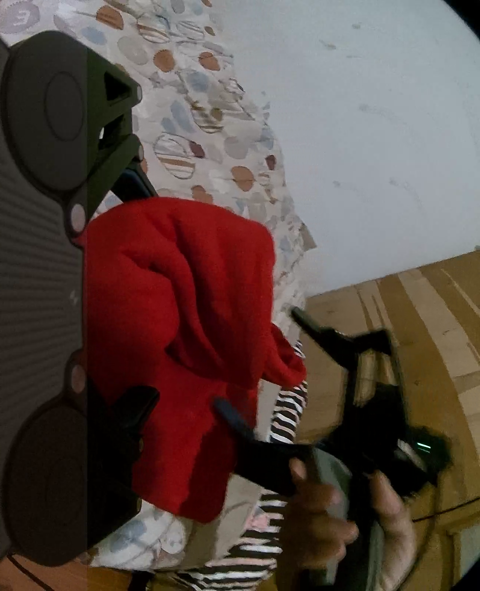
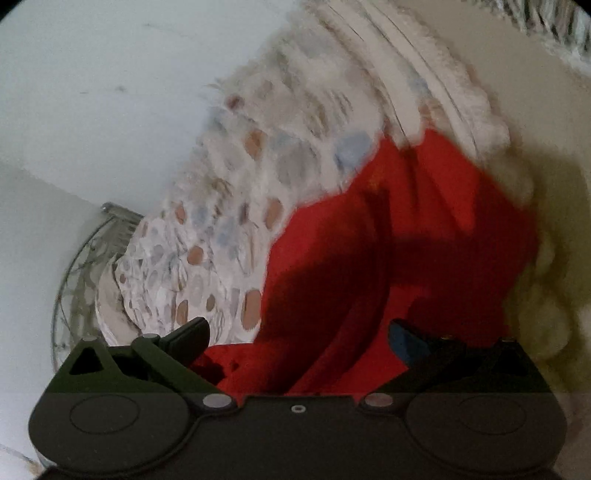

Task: Fold small clothes

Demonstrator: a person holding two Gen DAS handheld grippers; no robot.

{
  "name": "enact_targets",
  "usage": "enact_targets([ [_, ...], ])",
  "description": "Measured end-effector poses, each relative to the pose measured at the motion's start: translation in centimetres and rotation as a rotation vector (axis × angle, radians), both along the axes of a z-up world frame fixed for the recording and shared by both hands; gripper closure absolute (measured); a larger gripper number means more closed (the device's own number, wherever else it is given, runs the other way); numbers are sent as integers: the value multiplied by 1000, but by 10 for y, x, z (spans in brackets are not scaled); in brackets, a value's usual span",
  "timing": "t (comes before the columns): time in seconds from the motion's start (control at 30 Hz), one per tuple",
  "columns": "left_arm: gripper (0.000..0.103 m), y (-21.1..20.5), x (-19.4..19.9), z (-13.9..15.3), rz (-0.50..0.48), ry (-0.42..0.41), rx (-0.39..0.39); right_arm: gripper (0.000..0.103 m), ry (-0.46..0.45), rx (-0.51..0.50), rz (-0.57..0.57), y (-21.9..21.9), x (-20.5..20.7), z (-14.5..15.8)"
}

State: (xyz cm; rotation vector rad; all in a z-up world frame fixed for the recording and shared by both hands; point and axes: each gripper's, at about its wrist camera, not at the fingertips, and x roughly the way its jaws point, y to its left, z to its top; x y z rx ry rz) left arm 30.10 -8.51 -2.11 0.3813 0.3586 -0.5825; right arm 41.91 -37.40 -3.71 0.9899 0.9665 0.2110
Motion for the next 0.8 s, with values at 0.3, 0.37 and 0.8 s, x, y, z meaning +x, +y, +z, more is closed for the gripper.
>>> enact_targets([
  [0.3, 18, 12, -5, 9, -41, 24, -103, 28, 48, 28, -34, 2, 16, -16],
  [0.37, 21, 10, -9, 8, -54, 16, -97, 39, 38, 4, -20, 2, 19, -18],
  [0.8, 24, -53, -40, 14, -256, -54, 30, 74, -393, -265, 38, -12, -11, 13],
])
